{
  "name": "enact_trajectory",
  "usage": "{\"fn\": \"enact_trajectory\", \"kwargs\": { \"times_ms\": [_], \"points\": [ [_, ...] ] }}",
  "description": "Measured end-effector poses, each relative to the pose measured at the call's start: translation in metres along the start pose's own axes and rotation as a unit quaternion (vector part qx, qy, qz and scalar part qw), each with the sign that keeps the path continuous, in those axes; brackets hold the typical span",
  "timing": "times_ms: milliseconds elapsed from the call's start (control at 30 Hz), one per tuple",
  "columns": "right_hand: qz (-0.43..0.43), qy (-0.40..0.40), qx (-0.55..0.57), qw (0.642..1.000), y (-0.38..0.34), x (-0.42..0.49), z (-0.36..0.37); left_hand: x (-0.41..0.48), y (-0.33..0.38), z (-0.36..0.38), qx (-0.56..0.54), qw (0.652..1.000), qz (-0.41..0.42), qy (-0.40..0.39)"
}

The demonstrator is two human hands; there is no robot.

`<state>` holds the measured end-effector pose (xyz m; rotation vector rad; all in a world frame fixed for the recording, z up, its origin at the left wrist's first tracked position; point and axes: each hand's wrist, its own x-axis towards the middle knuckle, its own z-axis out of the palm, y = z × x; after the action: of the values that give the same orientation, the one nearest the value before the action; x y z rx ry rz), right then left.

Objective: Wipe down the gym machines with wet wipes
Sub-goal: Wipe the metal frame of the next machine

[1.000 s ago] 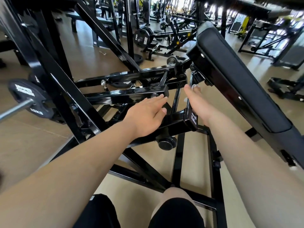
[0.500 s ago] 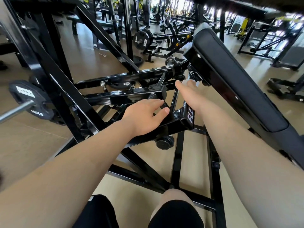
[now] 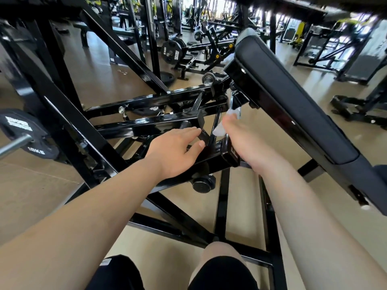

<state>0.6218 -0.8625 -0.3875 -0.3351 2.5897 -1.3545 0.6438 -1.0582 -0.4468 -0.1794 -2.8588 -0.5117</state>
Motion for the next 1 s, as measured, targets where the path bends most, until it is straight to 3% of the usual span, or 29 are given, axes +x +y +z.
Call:
{"fn": "enact_trajectory", "kwargs": {
  "times_ms": [167, 333, 500, 600, 667, 800, 867, 1000],
  "points": [
    [-0.007, -0.010, -0.047, 0.999, 0.019, 0.056, -0.004, -0.002, -0.002, 0.000, 0.001, 1.000, 0.009, -0.002],
    [-0.040, 0.065, -0.053, 0.996, 0.017, -0.012, 0.017, -0.001, 0.000, 0.002, 0.012, 1.000, 0.010, 0.004],
    [-0.125, 0.143, -0.106, 0.976, 0.034, -0.064, 0.041, -0.002, -0.001, 0.002, 0.003, 1.000, 0.029, -0.005],
    [-0.154, 0.189, -0.097, 0.965, 0.052, -0.091, 0.046, -0.021, 0.003, 0.001, 0.003, 0.997, 0.072, 0.008],
    [-0.109, 0.197, -0.072, 0.972, 0.073, -0.109, 0.049, -0.053, 0.009, 0.011, -0.065, 0.991, 0.104, 0.059],
    [0.053, 0.122, 0.010, 0.991, 0.116, -0.122, 0.068, -0.112, 0.016, 0.045, -0.173, 0.956, 0.128, 0.197],
    [0.099, 0.087, 0.032, 0.991, 0.133, -0.114, 0.073, -0.119, 0.014, 0.066, -0.223, 0.957, 0.113, 0.144],
    [0.160, 0.044, 0.059, 0.984, 0.150, -0.101, 0.073, -0.126, 0.005, 0.108, -0.249, 0.968, 0.007, -0.030]
  ]
}}
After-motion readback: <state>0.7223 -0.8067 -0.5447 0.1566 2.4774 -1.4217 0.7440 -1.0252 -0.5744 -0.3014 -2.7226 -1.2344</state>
